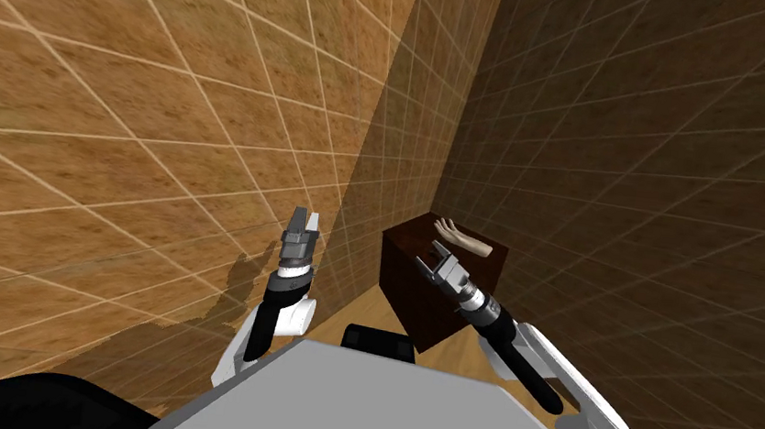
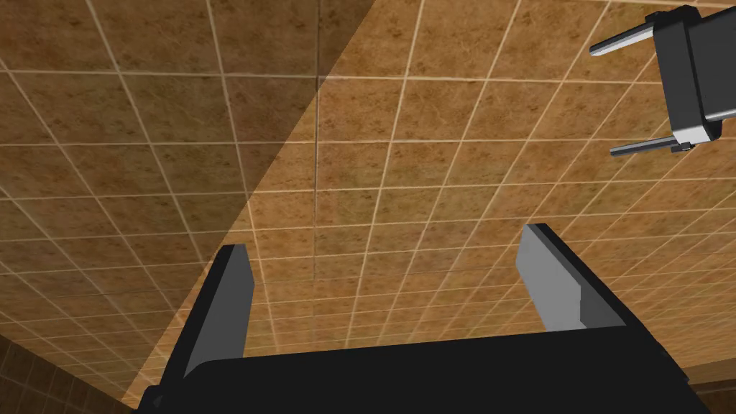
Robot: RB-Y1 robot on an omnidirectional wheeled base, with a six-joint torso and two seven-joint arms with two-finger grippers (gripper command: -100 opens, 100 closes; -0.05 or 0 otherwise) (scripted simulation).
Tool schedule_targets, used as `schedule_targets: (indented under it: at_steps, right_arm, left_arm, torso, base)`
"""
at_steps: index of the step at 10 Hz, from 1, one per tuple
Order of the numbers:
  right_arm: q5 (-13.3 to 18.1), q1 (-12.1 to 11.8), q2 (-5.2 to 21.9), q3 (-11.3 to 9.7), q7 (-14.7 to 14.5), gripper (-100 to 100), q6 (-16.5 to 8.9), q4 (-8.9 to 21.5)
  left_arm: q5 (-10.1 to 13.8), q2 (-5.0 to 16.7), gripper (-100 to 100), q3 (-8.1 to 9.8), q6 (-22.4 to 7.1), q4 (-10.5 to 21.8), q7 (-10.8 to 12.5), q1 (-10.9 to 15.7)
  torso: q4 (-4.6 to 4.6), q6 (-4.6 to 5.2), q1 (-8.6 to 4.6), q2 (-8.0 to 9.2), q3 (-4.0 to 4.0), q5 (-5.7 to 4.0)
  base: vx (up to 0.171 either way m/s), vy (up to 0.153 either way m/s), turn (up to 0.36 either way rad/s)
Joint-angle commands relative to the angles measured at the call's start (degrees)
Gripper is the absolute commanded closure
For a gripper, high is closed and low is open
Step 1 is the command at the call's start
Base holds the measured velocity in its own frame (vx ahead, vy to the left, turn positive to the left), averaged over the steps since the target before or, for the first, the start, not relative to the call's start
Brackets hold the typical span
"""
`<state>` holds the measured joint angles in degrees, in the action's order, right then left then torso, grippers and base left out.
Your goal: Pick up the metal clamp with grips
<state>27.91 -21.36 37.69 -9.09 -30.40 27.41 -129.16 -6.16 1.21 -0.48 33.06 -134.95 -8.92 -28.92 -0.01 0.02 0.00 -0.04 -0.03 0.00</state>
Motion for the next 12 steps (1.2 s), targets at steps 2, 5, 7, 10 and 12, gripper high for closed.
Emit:
schedule_targets:
  at_steps: [2, 5, 7, 10, 12]
  right_arm:
    - [3.5, 0.82, 3.91, -1.22, -4.0, -100, 0.1, -0.51]
    - [7.18, 1.65, 8.57, -2.32, -8.18, -100, 0.46, -0.59]
    - [8.55, 1.65, 10.81, -2.32, -10.98, -100, 0.46, -0.59]
    - [12.59, 2.51, 15.52, -3.45, -15.86, -100, 0.82, -0.68]
    - [16.73, 3.38, 18.98, -4.61, -19.58, -100, 1.18, -0.79]
  left_arm:
    - [0.0, 0.0, 0, 0.0, 0.0, 0.0, 0.0, 0.0]
    - [0.0, 0.0, 0, 0.0, 0.0, 0.0, 0.0, 0.0]
    - [0.0, 0.0, 0, 0.0, 0.0, 0.0, 0.0, 0.0]
    - [0.0, 0.0, 0, 0.0, 0.0, 0.0, 0.0, 0.0]
    - [0.0, 0.0, 0, 0.0, 0.0, 0.0, 0.0, 0.0]
  torso:
    - [0.0, 0.02, -0.01, 0.02, 0.01, 0.0]
    - [0.0, 0.02, -0.01, 0.01, 0.01, -0.01]
    - [0.0, 0.02, -0.01, -0.01, -0.01, 0.0]
    - [0.0, 0.02, -0.01, -0.01, -0.01, 0.0]
    - [0.0, -0.03, 0.0, -0.02, -0.01, 0.0]
  base:
    - [0.008, 0.001, 0.089]
    - [0.008, 0.0, 0.118]
    - [0.009, -0.004, 0.055]
    - [0.009, -0.003, 0.114]
    - [0.012, -0.005, 0.182]
